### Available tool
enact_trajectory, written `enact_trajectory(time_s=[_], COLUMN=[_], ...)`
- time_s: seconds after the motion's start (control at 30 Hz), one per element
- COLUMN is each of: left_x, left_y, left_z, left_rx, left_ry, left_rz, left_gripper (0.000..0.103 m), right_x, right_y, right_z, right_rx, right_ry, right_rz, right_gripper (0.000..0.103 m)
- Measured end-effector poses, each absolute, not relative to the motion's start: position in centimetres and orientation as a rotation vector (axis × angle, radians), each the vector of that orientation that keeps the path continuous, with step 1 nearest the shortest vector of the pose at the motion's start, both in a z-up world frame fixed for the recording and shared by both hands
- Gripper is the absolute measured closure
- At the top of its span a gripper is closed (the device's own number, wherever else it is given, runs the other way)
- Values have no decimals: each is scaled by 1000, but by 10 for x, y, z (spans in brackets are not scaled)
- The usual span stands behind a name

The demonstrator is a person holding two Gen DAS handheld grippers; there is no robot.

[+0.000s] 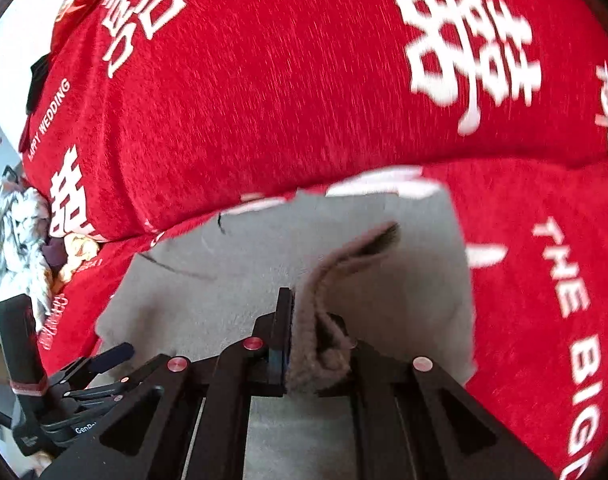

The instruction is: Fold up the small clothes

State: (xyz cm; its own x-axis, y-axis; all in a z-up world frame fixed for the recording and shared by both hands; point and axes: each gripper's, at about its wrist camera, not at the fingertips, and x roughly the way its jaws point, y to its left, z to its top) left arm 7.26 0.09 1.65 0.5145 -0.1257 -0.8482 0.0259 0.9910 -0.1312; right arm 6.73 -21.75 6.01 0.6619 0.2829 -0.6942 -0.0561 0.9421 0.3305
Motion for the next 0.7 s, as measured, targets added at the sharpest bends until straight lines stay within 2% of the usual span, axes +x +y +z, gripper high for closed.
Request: enact_trajectory(time_s=[0.17, 0.23, 0.37, 0.4, 0.43, 0.5, 0.7], left_x=[70, 68, 68, 69, 71, 74, 68], left_y=[-9, 1, 17, 18, 18, 13, -3], left_z=[16, 21, 29, 29, 29, 26, 18], left_rx=[-24, -67, -113, -122, -127, -114, 20], left_ry=[1033, 1035, 1030, 1029, 1036, 1049, 1045], left_rz=[-91, -108, -88, -85, -83, -83, -59], left_gripper=[13, 13, 13, 13, 13, 13, 13], right_x=[86, 83, 67, 63, 59, 51, 55], right_y=[-223, -237, -261, -260, -258, -240, -164], right_z=[29, 23, 38, 44, 51, 65, 44], right_rx=[258, 289, 309, 292, 273, 215, -21], right_ry=[957, 963, 916, 895, 868, 826, 958], right_rz=[157, 124, -14, -37, -48, -15, 129], right_gripper=[92, 81, 72, 65, 52, 33, 33])
